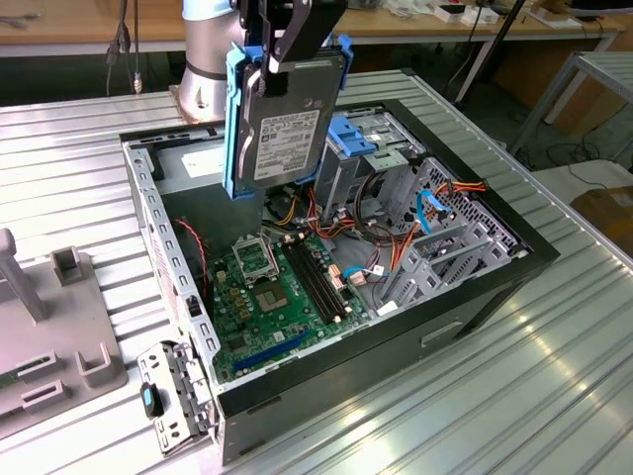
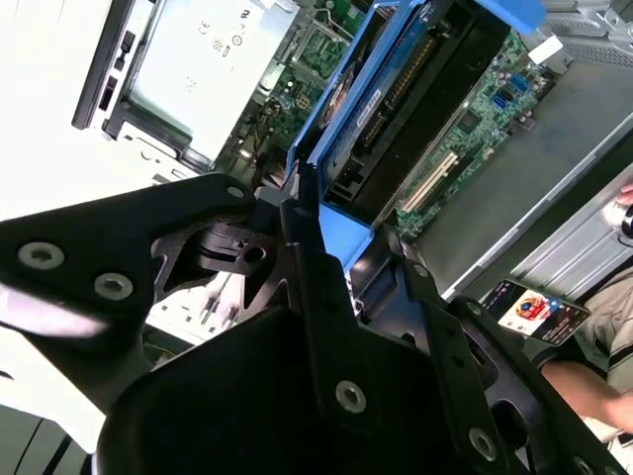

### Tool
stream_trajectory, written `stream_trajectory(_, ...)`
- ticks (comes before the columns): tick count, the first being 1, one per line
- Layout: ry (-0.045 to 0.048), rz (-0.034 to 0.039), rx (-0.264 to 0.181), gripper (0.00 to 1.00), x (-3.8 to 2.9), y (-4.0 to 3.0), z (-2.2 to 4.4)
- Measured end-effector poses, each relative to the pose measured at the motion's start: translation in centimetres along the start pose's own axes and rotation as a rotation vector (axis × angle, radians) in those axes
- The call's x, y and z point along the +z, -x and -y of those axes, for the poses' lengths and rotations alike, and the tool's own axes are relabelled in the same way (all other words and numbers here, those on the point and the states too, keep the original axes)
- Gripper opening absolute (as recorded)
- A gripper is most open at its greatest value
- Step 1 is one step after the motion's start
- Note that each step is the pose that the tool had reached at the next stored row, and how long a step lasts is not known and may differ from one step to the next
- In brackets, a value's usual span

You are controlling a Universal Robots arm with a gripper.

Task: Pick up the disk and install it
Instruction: 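Pick up the disk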

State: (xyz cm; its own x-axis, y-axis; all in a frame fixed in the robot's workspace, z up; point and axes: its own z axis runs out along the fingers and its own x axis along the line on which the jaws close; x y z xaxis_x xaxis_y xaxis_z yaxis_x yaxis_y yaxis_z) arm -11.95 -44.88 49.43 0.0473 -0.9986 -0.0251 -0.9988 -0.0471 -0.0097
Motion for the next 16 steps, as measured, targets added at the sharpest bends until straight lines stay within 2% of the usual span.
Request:
stream_trajectory(8,0.0001,-0.0001,0.0,0.37,-0.03,-0.86,-0.04)
stream_trajectory(15,0.0001,-0.0001,0.0,0.37,-0.07,-2.29,-0.1)
stream_trajectory(16,-0.0001,0.0,0.0,0.37,-0.07,-2.78,-0.13)
